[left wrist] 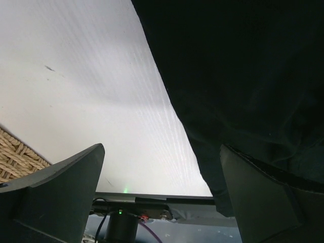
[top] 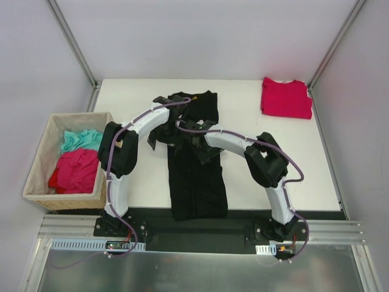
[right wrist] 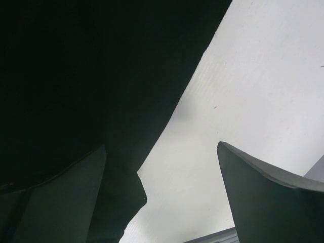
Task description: Fold and stack the t-shirts
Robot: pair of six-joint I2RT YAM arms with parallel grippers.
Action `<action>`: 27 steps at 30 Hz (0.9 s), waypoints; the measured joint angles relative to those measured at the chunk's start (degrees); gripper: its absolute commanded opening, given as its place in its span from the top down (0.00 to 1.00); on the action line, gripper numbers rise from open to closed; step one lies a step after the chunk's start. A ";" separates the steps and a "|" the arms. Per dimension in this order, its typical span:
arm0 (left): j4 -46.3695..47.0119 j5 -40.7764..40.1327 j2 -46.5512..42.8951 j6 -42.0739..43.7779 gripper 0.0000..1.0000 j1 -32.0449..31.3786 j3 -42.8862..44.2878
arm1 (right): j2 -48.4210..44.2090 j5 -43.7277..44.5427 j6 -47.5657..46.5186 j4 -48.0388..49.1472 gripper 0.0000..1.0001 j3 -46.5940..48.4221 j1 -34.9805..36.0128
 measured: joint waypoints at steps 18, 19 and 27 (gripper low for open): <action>-2.23 -2.03 16.96 0.02 0.01 1.31 22.60 | 7.48 -2.62 -1.33 -6.51 0.03 12.31 -6.71; -2.75 -2.14 18.21 0.02 0.01 1.44 24.65 | 7.87 -2.80 -1.36 -6.88 0.03 12.96 -7.04; -5.95 -2.60 25.83 0.37 0.01 3.02 39.52 | 13.07 -3.74 -2.86 -9.35 0.03 22.23 -9.70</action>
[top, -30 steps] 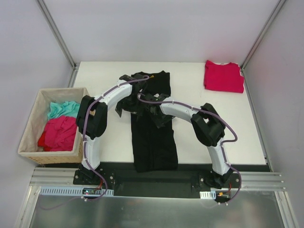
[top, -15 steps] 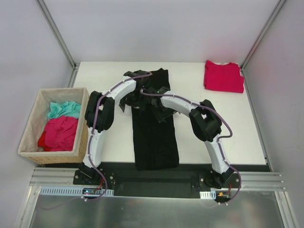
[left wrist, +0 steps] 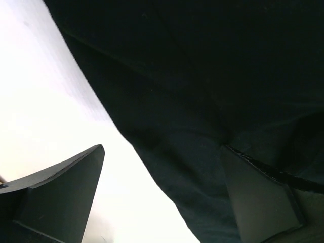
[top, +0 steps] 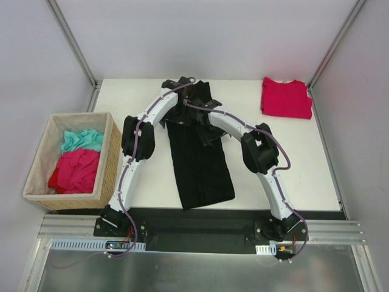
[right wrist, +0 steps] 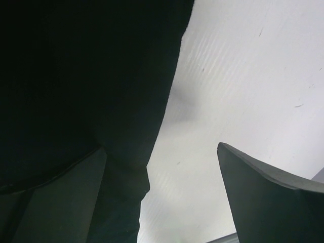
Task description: Fold and stack the t-shirts
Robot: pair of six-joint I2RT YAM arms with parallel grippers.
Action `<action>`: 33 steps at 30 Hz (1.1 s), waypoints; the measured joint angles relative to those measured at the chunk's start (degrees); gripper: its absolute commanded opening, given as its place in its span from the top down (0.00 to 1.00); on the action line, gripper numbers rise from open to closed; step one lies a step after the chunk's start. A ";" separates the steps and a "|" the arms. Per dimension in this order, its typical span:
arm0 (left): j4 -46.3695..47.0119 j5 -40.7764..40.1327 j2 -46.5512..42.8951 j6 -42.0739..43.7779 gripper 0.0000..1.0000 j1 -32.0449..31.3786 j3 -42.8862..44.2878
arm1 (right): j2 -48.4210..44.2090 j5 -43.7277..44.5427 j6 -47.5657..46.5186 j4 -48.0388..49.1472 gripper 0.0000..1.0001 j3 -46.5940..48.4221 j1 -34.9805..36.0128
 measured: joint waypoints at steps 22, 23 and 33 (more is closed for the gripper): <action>12.28 -2.47 -46.16 -4.83 0.02 -7.41 -36.15 | -49.81 3.37 0.20 16.55 0.01 -33.03 7.74; 14.19 -0.96 -51.89 -5.90 0.05 -8.39 -40.65 | -54.66 2.82 0.24 18.10 0.01 -36.17 7.56; 23.56 -6.51 -69.64 -13.60 0.69 -16.17 -68.46 | -66.03 -1.27 2.54 21.81 0.39 -57.68 10.10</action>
